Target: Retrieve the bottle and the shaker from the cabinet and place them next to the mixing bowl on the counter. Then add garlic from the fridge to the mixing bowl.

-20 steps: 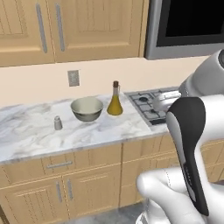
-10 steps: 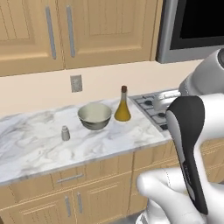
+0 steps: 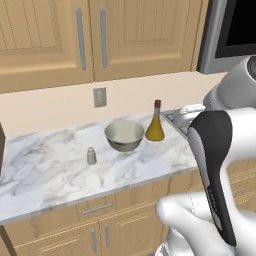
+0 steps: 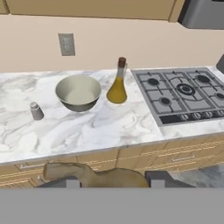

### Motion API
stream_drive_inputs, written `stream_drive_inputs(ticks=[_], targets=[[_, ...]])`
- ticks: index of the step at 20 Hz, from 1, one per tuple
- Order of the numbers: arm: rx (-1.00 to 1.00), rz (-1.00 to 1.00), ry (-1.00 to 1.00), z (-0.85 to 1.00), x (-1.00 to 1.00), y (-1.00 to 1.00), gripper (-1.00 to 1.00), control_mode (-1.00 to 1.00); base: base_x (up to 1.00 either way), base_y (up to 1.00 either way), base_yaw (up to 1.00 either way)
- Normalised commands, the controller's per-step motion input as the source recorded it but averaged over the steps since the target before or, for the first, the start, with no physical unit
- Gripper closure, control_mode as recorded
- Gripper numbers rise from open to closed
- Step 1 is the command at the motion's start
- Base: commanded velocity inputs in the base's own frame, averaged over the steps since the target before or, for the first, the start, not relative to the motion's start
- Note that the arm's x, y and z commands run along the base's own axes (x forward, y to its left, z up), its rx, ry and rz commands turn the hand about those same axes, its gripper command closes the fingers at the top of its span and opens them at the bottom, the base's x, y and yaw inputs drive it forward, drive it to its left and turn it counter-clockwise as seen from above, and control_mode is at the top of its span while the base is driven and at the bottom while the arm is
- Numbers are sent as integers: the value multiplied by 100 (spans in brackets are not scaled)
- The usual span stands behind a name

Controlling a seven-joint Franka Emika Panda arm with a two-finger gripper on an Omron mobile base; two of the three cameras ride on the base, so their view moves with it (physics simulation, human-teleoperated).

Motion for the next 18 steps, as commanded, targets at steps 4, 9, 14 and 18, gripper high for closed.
stream_drive_inputs(ticks=[4, 9, 14, 18], targets=[[0, 0, 0, 0, 0, 0, 100, 100, 42, 17, 0], [0, 0, 0, 0, 0, 0, 100, 100, 35, 13, 0], [0, 0, 0, 0, 0, 0, 100, 100, 28, 11, 0], [0, 0, 0, 0, 0, 0, 100, 100, 1, 1, 0]])
